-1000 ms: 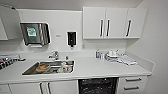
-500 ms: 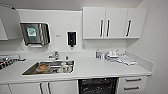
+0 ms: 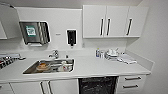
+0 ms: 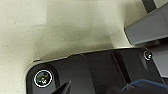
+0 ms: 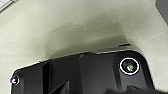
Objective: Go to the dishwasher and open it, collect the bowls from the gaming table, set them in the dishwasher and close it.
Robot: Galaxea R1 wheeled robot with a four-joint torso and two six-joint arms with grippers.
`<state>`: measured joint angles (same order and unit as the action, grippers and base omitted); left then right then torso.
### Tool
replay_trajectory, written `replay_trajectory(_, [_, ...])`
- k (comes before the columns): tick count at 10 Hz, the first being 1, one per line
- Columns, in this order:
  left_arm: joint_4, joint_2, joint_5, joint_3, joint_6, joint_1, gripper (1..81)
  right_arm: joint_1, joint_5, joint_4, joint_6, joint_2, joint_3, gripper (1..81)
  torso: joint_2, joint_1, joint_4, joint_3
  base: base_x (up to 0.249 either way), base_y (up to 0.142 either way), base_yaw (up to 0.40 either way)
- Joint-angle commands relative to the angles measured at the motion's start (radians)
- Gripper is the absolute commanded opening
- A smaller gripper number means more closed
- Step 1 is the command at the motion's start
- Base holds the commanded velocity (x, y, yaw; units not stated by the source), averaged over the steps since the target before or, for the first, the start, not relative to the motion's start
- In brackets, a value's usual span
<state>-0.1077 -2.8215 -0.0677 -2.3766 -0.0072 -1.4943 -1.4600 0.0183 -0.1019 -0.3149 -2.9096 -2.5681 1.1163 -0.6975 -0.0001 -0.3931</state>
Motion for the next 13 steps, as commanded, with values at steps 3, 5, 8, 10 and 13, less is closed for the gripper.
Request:
replay_trajectory(3, [0.003, -0.006, 0.045, -0.015, 0.000, 0.048, 81.1, 0.062, 0.043, -0.005, 0.002, 0.002, -0.001, 81.1, -0.163, 0.106, 0.000, 0.000, 0.000, 0.000, 0.000])
replay_trajectory(5, [0.003, -0.017, 0.045, -0.032, 0.000, 0.048, 81.1, 0.062, 0.043, -0.007, 0.002, -0.002, -0.003, 81.1, -0.234, 0.151, 0.000, 0.000, 0.000, 0.000, 0.000])
replay_trajectory(8, [0.006, -0.032, 0.045, -0.061, 0.000, 0.048, 81.1, 0.062, 0.043, -0.007, 0.002, -0.003, -0.003, 81.1, -0.335, 0.216, 0.000, 0.068, 0.000, 0.000, 0.000])
replay_trajectory(10, [0.006, -0.030, 0.045, -0.061, 0.000, 0.047, 81.1, 0.062, 0.043, -0.007, 0.002, -0.003, -0.003, 81.1, -0.406, 0.262, 0.000, 0.119, 0.000, 0.000, 0.000])
replay_trajectory(13, [0.008, -0.032, 0.045, -0.061, 0.000, 0.045, 81.1, 0.062, 0.043, -0.007, 0.002, -0.003, -0.003, 81.1, -0.497, 0.322, 0.000, 0.097, 0.000, 0.000, 0.000])
